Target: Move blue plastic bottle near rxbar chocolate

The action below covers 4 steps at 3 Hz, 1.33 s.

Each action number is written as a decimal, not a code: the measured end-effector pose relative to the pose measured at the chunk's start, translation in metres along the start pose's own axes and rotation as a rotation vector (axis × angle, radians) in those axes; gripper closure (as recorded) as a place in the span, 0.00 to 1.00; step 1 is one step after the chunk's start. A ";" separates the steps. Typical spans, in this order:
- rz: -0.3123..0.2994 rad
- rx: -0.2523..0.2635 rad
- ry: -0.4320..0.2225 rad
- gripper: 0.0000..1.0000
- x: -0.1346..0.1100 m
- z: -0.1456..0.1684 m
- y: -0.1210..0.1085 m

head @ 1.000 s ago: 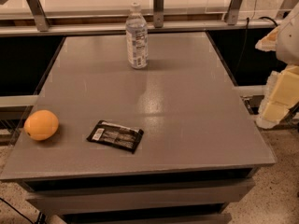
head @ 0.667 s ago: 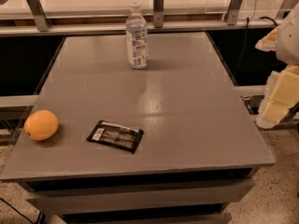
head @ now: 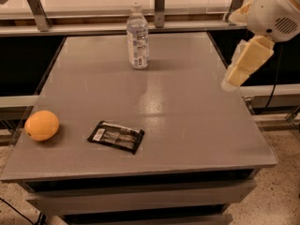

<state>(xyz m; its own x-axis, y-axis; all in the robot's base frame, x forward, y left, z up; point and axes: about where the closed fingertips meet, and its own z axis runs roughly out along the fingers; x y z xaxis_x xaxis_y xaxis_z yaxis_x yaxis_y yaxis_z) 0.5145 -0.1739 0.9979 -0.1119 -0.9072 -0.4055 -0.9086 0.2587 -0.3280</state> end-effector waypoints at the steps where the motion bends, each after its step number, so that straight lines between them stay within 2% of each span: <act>1: 0.010 0.072 -0.176 0.00 -0.036 0.023 -0.048; 2: 0.037 0.140 -0.321 0.00 -0.077 0.052 -0.090; 3: 0.045 0.179 -0.345 0.00 -0.082 0.053 -0.102; 4: 0.045 0.179 -0.345 0.00 -0.082 0.053 -0.102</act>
Offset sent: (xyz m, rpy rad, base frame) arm 0.1839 0.1037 0.0297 0.4719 -0.3271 -0.0053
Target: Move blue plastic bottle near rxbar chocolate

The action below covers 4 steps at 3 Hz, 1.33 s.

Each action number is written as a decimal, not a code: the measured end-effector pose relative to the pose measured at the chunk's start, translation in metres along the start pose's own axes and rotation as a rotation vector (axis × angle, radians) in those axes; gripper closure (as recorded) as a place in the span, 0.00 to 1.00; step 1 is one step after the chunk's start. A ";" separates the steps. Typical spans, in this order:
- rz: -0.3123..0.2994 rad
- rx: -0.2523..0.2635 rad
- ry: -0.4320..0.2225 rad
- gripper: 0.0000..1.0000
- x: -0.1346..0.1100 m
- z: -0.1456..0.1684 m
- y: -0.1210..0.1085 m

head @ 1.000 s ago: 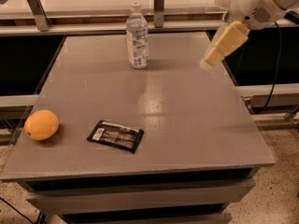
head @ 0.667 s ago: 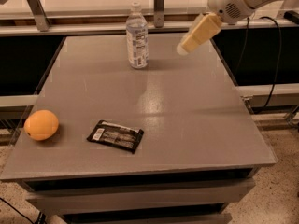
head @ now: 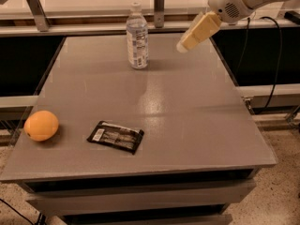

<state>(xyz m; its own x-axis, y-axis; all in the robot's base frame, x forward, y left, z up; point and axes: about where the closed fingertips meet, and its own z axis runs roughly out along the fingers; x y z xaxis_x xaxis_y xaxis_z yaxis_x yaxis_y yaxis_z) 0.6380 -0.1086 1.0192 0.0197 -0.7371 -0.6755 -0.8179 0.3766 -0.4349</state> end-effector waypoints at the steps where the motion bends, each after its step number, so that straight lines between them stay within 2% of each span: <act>1: 0.039 -0.037 -0.062 0.00 -0.011 0.029 0.003; 2: 0.055 -0.070 -0.133 0.00 -0.031 0.064 0.002; 4: 0.096 -0.095 -0.220 0.00 -0.046 0.105 0.001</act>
Offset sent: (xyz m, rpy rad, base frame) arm 0.0593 0.0956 -0.0230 0.2171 0.0351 0.1179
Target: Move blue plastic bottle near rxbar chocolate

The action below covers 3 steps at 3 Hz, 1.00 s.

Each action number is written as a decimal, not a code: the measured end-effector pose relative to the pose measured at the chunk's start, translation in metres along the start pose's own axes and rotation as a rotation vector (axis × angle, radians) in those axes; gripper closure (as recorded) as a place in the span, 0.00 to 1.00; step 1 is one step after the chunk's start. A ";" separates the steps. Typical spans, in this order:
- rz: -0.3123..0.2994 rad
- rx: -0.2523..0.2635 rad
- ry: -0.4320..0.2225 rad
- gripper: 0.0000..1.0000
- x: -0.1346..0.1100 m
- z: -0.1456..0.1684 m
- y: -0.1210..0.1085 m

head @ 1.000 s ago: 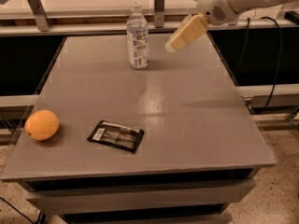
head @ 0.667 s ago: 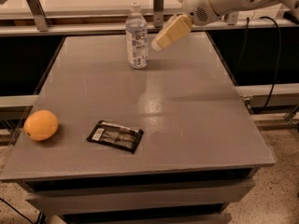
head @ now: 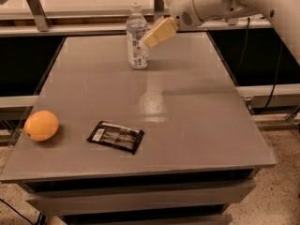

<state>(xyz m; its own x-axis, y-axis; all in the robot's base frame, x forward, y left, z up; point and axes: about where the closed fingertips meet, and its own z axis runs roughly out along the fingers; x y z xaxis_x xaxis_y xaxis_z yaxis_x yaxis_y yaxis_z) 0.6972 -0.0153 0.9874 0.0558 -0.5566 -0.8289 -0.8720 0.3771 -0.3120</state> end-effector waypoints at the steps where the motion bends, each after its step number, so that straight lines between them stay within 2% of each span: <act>1: 0.020 -0.008 -0.037 0.00 0.003 0.010 0.003; 2: 0.049 -0.010 -0.084 0.00 0.007 0.019 0.003; 3: 0.051 -0.012 -0.102 0.00 0.006 0.029 -0.001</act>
Offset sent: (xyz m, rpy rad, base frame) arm 0.0132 0.0104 -0.0224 0.1665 0.0105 0.0056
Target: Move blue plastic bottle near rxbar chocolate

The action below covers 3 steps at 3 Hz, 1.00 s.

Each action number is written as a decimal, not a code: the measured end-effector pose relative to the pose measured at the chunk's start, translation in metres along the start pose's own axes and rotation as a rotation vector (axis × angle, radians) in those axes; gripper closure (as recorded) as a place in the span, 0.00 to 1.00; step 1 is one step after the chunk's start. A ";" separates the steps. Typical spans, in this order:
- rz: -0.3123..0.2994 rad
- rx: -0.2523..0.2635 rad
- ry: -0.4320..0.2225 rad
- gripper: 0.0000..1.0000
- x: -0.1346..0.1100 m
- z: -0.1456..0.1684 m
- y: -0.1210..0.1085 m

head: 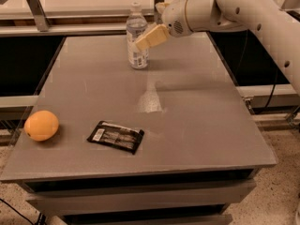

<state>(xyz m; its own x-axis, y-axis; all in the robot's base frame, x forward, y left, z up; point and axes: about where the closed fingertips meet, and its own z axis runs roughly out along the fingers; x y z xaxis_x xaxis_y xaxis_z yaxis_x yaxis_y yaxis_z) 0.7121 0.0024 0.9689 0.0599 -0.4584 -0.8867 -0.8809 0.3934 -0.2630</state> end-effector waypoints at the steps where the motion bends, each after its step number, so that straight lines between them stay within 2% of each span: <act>1: 0.012 -0.004 -0.036 0.00 0.008 0.036 0.006; 2: 0.009 0.002 -0.046 0.00 0.014 0.045 0.003; 3: 0.018 0.021 -0.068 0.17 0.018 0.055 -0.005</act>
Offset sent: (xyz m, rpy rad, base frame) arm 0.0091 0.0077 -0.0119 0.0304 -0.0052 -0.0080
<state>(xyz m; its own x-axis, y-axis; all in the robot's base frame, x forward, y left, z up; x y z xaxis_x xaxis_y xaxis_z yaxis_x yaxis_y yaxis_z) 0.7430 0.0361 0.9335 0.0761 -0.3963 -0.9150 -0.8721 0.4184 -0.2537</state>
